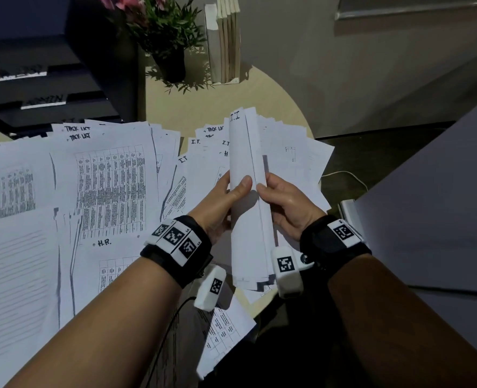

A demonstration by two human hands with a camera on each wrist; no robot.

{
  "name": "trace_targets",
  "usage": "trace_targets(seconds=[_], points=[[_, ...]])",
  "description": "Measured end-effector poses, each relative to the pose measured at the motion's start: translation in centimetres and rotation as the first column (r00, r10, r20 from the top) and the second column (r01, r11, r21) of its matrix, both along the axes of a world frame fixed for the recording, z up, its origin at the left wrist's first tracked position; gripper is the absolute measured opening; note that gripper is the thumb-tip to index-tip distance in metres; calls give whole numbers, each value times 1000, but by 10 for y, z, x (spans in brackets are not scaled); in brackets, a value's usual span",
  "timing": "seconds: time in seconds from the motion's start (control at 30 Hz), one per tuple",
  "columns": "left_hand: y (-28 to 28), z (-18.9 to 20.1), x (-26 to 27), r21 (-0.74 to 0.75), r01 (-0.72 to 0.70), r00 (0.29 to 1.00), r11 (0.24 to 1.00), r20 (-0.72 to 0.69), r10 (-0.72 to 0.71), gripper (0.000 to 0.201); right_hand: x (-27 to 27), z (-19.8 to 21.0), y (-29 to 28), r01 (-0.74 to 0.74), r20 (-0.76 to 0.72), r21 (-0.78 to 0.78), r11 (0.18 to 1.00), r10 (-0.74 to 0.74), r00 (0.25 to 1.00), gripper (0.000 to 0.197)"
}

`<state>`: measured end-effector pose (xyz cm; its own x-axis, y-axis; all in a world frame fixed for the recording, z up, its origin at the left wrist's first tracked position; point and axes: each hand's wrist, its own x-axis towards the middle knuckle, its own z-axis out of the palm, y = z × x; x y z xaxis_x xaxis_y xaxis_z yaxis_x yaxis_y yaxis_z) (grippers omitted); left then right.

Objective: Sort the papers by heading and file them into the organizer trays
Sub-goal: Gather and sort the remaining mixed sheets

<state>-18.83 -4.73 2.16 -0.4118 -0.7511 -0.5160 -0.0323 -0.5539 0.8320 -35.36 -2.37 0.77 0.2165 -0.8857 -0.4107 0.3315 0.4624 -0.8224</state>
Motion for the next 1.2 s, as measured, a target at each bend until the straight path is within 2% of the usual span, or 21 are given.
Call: trace_targets(seconds=[0.1,0.17,0.27,0.33,0.37,0.43,0.5,0.53,0.6,0.67,0.7,0.73,0.77,0.83,0.9,0.93,1.0,1.1,1.2], points=[[0,4,-1,-22,10,999,1000,-35,-11,72,9,0,-1,-107,-73,-52,993,104,992,38],[0,8,-2,-34,-5,998,999,-68,3,60,12,3,-3,-129,-198,-83,988,111,974,36],[-3,16,3,25,-135,990,990,-38,136,30,2,9,-12,62,-281,-53,997,-75,957,36],[-11,15,16,-25,-277,960,961,39,277,29,-15,19,-19,178,-393,-121,976,-212,895,33],[-15,11,24,-64,-332,938,941,80,337,31,-24,28,-21,190,-419,-162,968,-242,875,31],[-21,-6,40,-181,-365,880,913,254,402,36,-37,46,-20,156,-364,-189,970,-216,906,26],[-19,-19,51,-279,-310,769,909,488,412,42,-45,64,-13,35,-322,-212,977,-104,941,24],[-17,-25,56,-314,-287,715,905,559,421,49,-48,71,-10,-32,-298,-232,972,-40,954,26],[-15,-35,62,-344,-277,670,897,600,436,72,-54,74,-4,-55,-140,-262,963,18,990,35],[-12,-39,64,-343,-259,664,903,615,425,93,-58,63,-3,79,-26,-197,977,-86,996,41],[-11,-40,65,-345,-241,675,907,613,412,101,-60,52,-4,158,-78,-159,975,-172,982,39],[-11,-41,66,-356,-225,690,907,599,406,106,-62,40,-5,210,-209,-153,966,-239,948,35],[-10,-41,68,-370,-210,707,905,583,401,110,-64,27,-7,223,-378,-176,959,-275,884,31],[-10,-44,71,-389,-177,741,904,552,383,114,-70,1,-8,224,-625,-192,955,-295,723,29],[-10,-46,72,-390,-153,752,908,551,362,114,-76,-19,-6,250,-733,-155,956,-281,620,27],[-11,-47,72,-382,-144,758,913,551,350,112,-79,-28,-4,252,-760,-137,958,-265,593,26],[-10,-50,70,-362,-111,778,926,549,308,108,-81,-38,0,249,-783,-106,963,-235,576,26],[-6,-55,67,-345,-71,787,936,557,265,103,-81,-45,6,267,-772,-85,960,-233,592,28],[-6,-55,63,-292,-168,761,942,569,312,104,-80,-50,9,293,-743,-48,955,-230,628,24]])
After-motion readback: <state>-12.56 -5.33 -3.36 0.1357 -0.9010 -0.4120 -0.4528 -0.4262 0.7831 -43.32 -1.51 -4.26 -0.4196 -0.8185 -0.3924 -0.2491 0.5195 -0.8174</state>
